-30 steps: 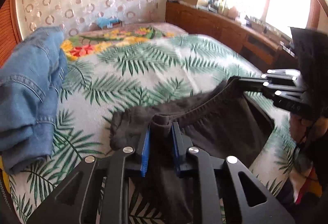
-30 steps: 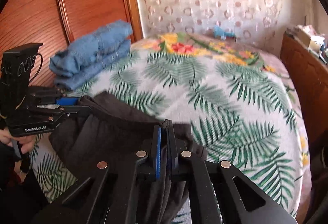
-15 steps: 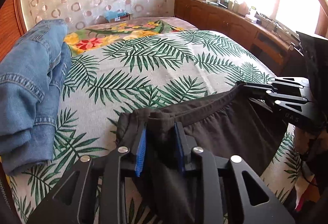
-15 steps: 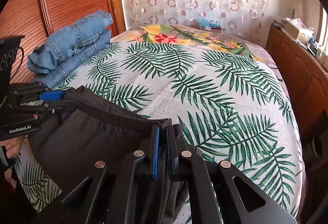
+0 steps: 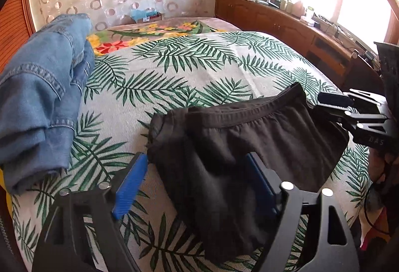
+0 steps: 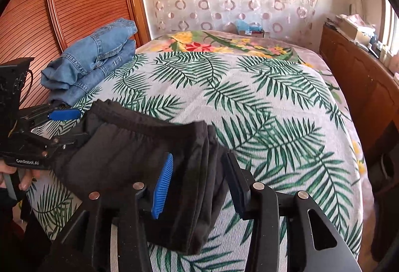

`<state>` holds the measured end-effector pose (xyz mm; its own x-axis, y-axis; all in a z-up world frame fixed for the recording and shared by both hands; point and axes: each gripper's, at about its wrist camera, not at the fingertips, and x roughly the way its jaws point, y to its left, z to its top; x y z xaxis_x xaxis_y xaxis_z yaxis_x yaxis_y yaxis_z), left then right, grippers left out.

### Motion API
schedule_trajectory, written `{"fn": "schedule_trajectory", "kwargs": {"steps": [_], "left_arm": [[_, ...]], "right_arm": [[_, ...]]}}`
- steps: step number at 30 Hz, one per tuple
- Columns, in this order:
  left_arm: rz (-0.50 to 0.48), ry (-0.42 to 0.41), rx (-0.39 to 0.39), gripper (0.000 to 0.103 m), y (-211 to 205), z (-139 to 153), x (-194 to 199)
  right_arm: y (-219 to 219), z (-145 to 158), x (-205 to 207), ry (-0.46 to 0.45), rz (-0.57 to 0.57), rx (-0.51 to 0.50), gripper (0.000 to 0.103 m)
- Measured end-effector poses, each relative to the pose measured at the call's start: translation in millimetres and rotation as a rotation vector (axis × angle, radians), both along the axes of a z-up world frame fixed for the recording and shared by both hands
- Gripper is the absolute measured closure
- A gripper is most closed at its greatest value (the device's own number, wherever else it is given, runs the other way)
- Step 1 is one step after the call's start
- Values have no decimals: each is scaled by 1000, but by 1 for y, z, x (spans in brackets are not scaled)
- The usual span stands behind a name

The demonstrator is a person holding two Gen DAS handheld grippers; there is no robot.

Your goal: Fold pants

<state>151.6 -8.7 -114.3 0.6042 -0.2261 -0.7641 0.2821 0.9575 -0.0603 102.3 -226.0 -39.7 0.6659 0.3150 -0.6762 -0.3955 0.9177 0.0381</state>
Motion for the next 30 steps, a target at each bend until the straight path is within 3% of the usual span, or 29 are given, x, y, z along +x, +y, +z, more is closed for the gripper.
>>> {"fn": "schedule_trajectory", "kwargs": {"steps": [9, 14, 30], "left_arm": [[7, 33, 21, 22, -2, -11, 3], [10, 22, -5, 20, 1, -16, 3], [11, 22, 1, 19, 0, -16, 1]], "right_arm": [[-4, -12, 4, 46, -36, -6, 56], [-7, -13, 7, 59, -46, 11, 54], [2, -16, 5, 46, -28, -30, 43]]}}
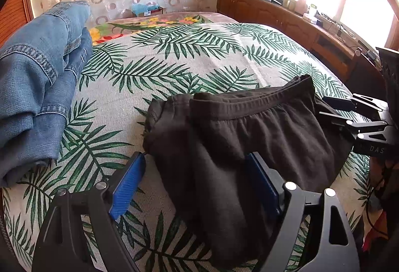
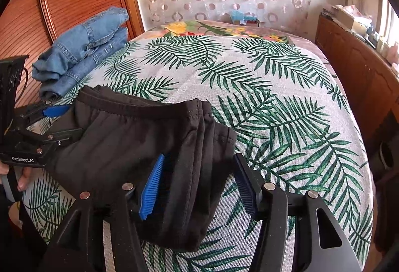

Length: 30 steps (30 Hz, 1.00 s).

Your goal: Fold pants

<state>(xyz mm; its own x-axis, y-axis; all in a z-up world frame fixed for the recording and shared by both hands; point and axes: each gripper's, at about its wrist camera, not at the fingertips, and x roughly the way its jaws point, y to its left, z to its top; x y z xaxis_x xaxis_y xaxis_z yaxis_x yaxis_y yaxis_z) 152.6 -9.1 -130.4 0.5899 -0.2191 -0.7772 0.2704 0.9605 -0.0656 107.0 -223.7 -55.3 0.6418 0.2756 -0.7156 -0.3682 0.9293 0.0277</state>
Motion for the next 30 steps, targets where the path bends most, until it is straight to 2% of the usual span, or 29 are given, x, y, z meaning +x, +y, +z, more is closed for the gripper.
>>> {"fn": "schedule_trajectory", "kwargs": {"steps": [6, 11, 14, 15, 16, 18, 23, 25, 30], "left_arm": [[0, 1, -2, 19, -1, 0, 0], [-13, 16, -7, 19, 0, 1, 2], [-28, 28, -60, 20, 6, 4, 6], [-29, 31, -80, 24, 8, 5, 7], [-25, 33, -88, 33, 10, 5, 8], [-22, 35, -90, 39, 11, 7, 11], [-38, 33, -100, 62, 9, 8, 13], [-45, 33, -114, 74, 8, 8, 13], [-38, -2, -134, 85, 8, 21, 3]], "right_arm": [[4, 1, 4, 17, 17, -38, 41], [0, 5, 13, 62, 34, -3, 41], [0, 6, 18, 81, 46, 18, 41], [0, 6, 19, 83, 52, 19, 43], [0, 6, 20, 82, 55, 17, 50], [0, 6, 21, 81, 55, 17, 54], [1, 5, 23, 81, 58, 27, 70], [3, 4, 23, 83, 71, 46, 87], [8, 3, 19, 64, 83, 53, 93]]}}
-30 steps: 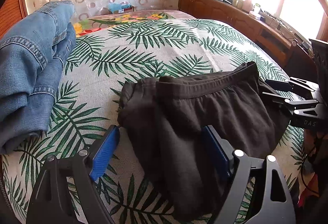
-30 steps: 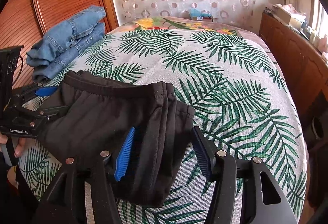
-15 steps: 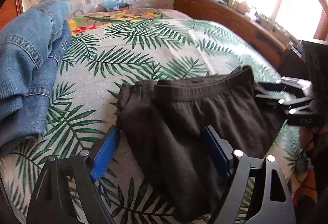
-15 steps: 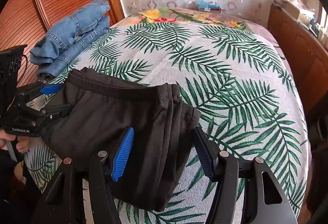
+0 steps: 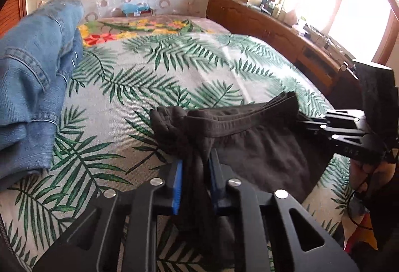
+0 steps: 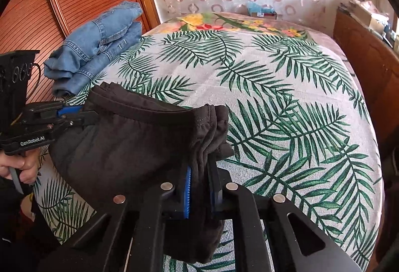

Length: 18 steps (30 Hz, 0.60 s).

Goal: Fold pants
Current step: 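Grasp the folded shorts with the right tool and lift them off the bed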

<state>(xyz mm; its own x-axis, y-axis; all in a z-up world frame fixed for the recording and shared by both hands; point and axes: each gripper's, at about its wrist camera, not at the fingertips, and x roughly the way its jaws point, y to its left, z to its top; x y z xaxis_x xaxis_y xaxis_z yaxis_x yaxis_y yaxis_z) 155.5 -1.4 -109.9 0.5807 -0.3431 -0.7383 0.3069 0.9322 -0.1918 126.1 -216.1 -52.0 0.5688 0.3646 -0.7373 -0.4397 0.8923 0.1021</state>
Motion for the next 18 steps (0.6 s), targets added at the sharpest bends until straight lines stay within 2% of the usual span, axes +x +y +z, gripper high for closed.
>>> {"fn": "schedule_trajectory", "kwargs": {"steps": [8, 13, 18], "left_arm": [[3, -107, 2, 88, -3, 36, -30], [14, -165, -4, 88, 2, 59, -39], [36, -214, 5, 88, 9, 78, -42]], "right_arm": [[0, 26, -22, -102, 9, 38, 94], [2, 46, -33, -187, 12, 43, 94], [5, 61, -39, -227, 22, 54, 94]]}}
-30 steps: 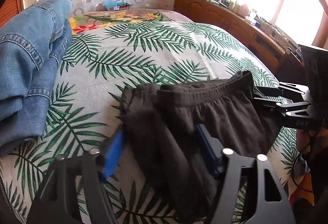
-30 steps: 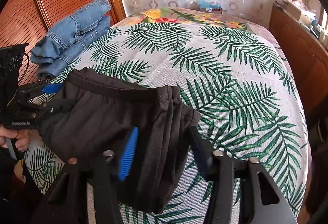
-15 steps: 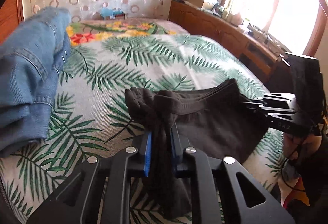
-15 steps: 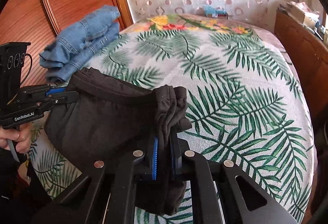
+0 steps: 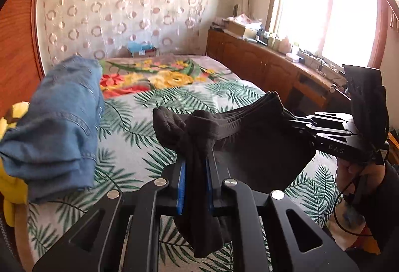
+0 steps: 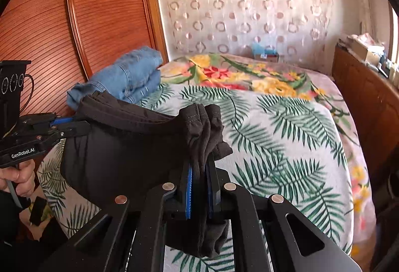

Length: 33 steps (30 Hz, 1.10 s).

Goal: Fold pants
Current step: 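Grasp the folded shorts with the right tool and lift them off the bed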

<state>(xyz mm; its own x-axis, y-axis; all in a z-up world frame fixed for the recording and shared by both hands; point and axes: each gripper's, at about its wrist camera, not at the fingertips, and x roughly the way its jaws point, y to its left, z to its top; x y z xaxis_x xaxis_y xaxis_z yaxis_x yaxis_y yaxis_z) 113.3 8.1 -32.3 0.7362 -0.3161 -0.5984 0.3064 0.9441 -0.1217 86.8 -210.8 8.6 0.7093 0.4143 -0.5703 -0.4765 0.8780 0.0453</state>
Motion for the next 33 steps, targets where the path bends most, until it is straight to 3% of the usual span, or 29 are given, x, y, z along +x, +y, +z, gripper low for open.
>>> {"fn": "schedule_trajectory", "kwargs": {"steps": [7, 18, 33], "left_arm": [[30, -41, 17, 88, 13, 11, 1], [95, -88, 7, 88, 49, 31, 16], [244, -137, -9, 88, 127, 55, 70]], "right_arm": [[13, 4, 5, -34, 34, -4, 94], [42, 26, 53, -90, 102, -7, 94], [120, 51, 162, -184, 239, -58, 94]]}}
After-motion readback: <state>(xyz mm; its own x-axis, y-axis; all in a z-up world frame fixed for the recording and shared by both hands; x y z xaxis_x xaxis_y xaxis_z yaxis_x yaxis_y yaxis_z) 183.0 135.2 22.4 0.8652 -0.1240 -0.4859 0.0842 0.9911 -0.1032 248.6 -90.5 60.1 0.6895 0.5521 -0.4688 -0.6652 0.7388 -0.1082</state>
